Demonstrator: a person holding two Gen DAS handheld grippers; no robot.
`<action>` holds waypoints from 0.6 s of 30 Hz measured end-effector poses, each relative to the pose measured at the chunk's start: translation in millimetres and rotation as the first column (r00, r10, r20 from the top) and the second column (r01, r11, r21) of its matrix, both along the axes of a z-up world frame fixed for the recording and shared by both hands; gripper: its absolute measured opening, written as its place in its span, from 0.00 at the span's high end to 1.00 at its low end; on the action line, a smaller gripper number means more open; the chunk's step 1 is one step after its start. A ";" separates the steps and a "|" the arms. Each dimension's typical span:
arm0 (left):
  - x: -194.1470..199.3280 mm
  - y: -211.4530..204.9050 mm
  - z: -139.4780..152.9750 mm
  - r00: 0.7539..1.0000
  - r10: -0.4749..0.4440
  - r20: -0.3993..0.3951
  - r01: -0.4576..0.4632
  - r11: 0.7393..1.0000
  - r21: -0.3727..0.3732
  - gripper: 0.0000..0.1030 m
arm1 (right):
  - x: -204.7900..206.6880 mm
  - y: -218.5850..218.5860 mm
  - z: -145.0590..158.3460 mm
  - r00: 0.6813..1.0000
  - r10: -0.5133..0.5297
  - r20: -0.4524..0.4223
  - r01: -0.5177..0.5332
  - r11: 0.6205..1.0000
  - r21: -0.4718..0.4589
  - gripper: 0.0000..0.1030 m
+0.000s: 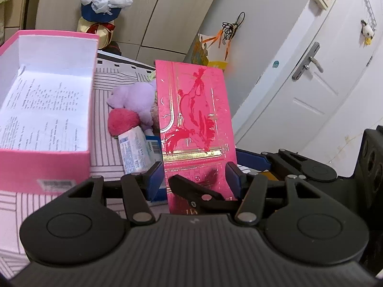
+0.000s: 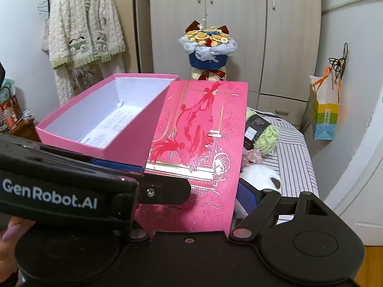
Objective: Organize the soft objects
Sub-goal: 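Lift the red envelope with the left tool and carry it over the box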
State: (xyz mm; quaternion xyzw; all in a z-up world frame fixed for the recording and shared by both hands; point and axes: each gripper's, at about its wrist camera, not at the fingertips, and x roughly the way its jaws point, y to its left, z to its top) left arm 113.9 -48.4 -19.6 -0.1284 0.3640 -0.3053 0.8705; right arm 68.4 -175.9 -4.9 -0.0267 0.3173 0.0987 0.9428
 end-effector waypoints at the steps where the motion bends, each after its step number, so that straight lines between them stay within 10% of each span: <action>1: -2.6 5.0 1.9 1.000 0.006 -0.001 -0.006 1.000 -0.004 0.47 | -1.4 2.2 2.4 1.000 0.007 -0.002 -0.007 1.000 0.004 0.18; 18: 10.1 105.0 46.0 0.987 0.157 0.012 -0.157 0.988 -0.005 0.47 | 34.0 77.5 43.3 0.984 0.176 -0.029 -0.171 0.976 0.136 0.18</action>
